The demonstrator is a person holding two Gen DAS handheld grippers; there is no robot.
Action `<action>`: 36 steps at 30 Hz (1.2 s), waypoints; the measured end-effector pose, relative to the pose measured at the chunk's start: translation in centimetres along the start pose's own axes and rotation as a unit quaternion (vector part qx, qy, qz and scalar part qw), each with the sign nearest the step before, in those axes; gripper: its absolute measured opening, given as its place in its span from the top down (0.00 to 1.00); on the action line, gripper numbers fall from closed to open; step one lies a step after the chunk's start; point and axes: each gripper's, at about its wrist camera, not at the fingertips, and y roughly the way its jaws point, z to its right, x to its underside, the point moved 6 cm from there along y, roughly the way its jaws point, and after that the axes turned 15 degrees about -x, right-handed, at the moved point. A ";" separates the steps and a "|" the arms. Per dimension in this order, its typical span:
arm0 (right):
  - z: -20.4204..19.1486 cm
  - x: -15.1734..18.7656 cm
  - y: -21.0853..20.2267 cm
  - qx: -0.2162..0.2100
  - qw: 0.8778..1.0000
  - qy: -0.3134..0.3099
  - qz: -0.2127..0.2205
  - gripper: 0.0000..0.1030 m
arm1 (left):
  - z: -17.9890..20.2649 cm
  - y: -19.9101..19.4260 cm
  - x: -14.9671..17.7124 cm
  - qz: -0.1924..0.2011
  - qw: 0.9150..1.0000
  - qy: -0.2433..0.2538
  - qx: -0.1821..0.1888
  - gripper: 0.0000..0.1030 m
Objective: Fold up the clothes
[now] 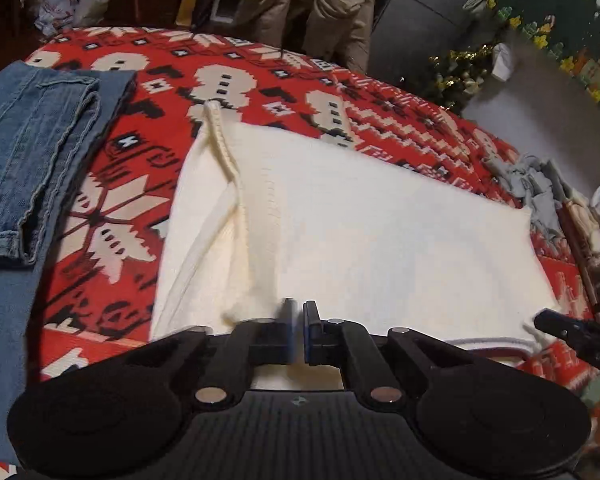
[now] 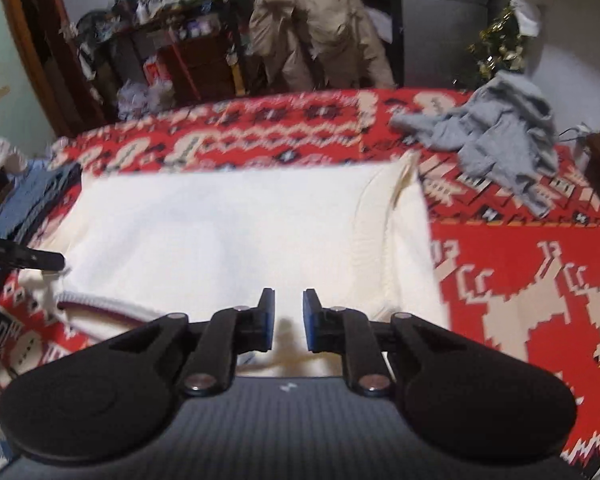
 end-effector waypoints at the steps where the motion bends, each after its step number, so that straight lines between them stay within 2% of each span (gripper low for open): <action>1: 0.0 0.5 0.4 0.002 1.000 0.005 -0.016 0.85 | -0.2 0.0 0.1 -0.006 1.000 -0.005 -0.001 0.95; 4: -0.1 1.3 0.3 0.001 0.999 0.014 -0.029 0.84 | -1.7 -0.4 0.6 -0.021 0.999 -0.045 0.008 0.95; 6: -0.2 1.3 -0.6 -0.006 1.000 0.021 -0.021 0.83 | -2.8 -1.0 0.4 -0.013 0.997 -0.072 0.004 0.94; 7: -0.3 1.2 -1.0 -0.010 1.000 0.024 -0.015 0.82 | -3.3 -1.5 0.3 -0.004 0.997 -0.083 -0.004 0.92; 8: -0.3 1.2 -1.4 -0.015 1.000 0.026 -0.009 0.81 | -3.9 -2.0 0.0 0.006 0.995 -0.096 -0.013 0.83; 10: -0.4 1.1 -1.8 -0.018 0.999 0.027 -0.002 0.79 | -5.3 -2.5 -0.5 0.018 0.991 -0.128 -0.022 0.73; 13: -0.2 0.9 -2.1 -0.022 0.999 0.030 0.001 0.79 | -6.9 -2.2 -1.0 0.013 0.986 -0.165 -0.027 0.73; 17: -0.3 0.8 -2.1 -0.031 0.999 0.029 0.003 0.78 | -7.7 -1.1 -1.6 0.008 0.983 -0.181 -0.026 0.70; 21: -0.2 0.6 -2.2 -0.035 0.999 0.030 0.005 0.76 | -7.7 0.1 -2.3 0.008 0.986 -0.164 -0.037 0.69; 25: 0.0 0.5 -2.0 -0.036 0.999 0.034 0.006 0.75 | -8.2 0.9 -2.9 0.018 0.985 -0.170 -0.038 0.72; 28: 0.0 0.3 -1.8 -0.033 0.999 0.032 0.010 0.75 | -8.6 0.7 -3.2 0.029 0.980 -0.193 -0.020 0.73; 30: -0.5 0.0 -1.7 -0.032 0.999 0.024 0.017 0.75 | -8.3 0.1 -3.8 0.050 0.979 -0.196 -0.007 0.73; 34: -2.2 -1.1 -0.9 -0.043 0.998 0.006 0.034 0.75 | -6.7 -0.5 -5.2 0.086 0.981 -0.173 0.031 0.92; 36: -3.2 -2.0 0.2 -0.050 0.998 0.000 0.039 0.76 | -5.9 0.2 -5.8 0.080 0.981 -0.167 0.051 0.92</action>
